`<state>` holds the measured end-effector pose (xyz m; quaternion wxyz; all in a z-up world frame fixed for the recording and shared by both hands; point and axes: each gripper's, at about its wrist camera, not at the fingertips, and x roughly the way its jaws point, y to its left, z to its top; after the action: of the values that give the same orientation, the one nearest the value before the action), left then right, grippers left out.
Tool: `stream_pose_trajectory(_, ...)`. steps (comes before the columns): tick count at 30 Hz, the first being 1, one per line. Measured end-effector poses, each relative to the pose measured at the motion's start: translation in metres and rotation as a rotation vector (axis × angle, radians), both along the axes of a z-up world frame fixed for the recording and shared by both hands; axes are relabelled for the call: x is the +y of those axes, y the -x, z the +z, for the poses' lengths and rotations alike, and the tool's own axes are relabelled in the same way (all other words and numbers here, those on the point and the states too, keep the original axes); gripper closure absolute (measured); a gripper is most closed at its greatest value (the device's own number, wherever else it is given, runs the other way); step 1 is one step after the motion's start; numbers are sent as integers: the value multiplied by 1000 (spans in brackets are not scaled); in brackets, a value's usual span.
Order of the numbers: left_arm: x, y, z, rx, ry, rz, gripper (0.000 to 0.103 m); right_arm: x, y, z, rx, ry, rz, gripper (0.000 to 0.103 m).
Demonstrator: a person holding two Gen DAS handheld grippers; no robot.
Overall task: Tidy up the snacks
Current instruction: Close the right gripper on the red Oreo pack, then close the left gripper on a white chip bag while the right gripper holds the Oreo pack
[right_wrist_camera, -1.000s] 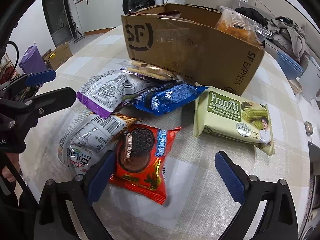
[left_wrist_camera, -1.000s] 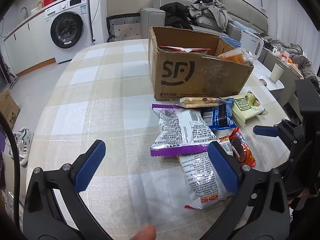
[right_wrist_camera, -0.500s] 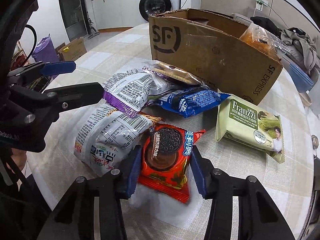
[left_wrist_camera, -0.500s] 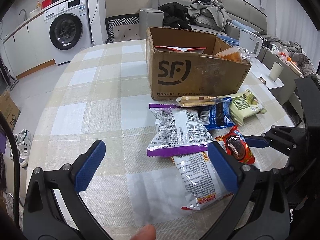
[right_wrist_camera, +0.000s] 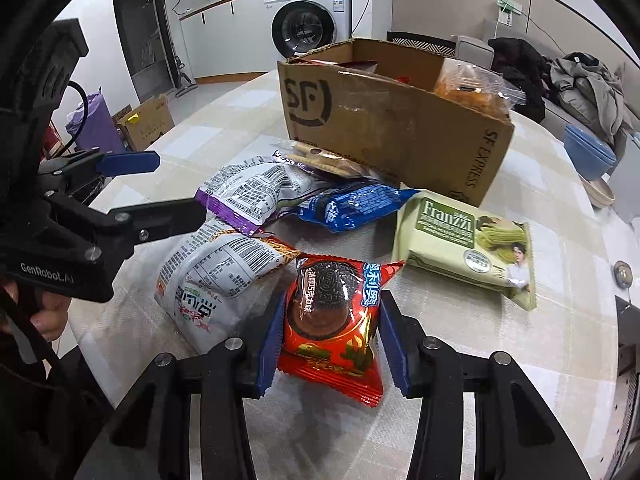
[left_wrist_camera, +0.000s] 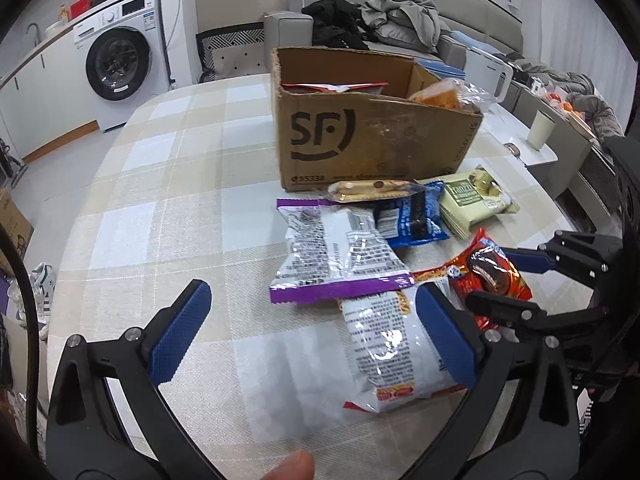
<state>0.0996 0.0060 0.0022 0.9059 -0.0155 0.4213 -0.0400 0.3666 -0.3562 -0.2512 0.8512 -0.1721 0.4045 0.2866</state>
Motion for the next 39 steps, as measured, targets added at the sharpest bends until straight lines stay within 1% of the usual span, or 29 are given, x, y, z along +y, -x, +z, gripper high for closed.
stream_pose_trajectory(4, -8, 3, 2, -2, -9, -34, 1, -5, 0, 4, -9, -5, -11, 57)
stream_pose_trajectory(9, -20, 8, 2, 30, 22, -98, 1, -7, -1, 8, -25, -9, -19, 57)
stream_pose_trajectory(12, -28, 10, -1, 38, -6, -123, 1, -12, -2, 10, -29, -14, -27, 57)
stream_pose_trajectory(16, -40, 11, -11, 78, -24, -168, 1, -13, -4, 11, -32, -18, -30, 57)
stream_pose_trajectory(19, -48, 10, -19, 107, -53, -191, 1, -13, -2, 11, -33, -18, -29, 57)
stream_pose_trajectory(21, -50, 9, -25, 122, -55, -203, 3, -12, -2, 11, -32, -18, -28, 57)
stream_pose_trajectory(24, -53, 7, -29, 136, -38, -219, 8, -12, -2, 11, -32, -18, -29, 57)
stream_pose_trajectory(25, -53, 7, -29, 135, -29, -223, 12, -10, -3, 11, -32, -17, -28, 57)
stream_pose_trajectory(26, -53, 6, -30, 138, -18, -226, 15, -10, -3, 11, -32, -18, -28, 57)
stream_pose_trajectory(28, -53, 6, -31, 146, 6, -239, 27, -10, -3, 11, -33, -17, -29, 57)
stream_pose_trajectory(30, -53, 7, -30, 141, 13, -245, 33, -10, -3, 11, -32, -18, -27, 57)
stream_pose_trajectory(31, -52, 7, -29, 137, 12, -244, 38, -10, -3, 11, -33, -17, -28, 57)
stream_pose_trajectory(36, -48, 8, -27, 120, 28, -245, 50, -10, -1, 12, -37, -20, -25, 57)
stream_pose_trajectory(39, -45, 8, -25, 114, 39, -241, 53, -11, 0, 14, -41, -26, -27, 57)
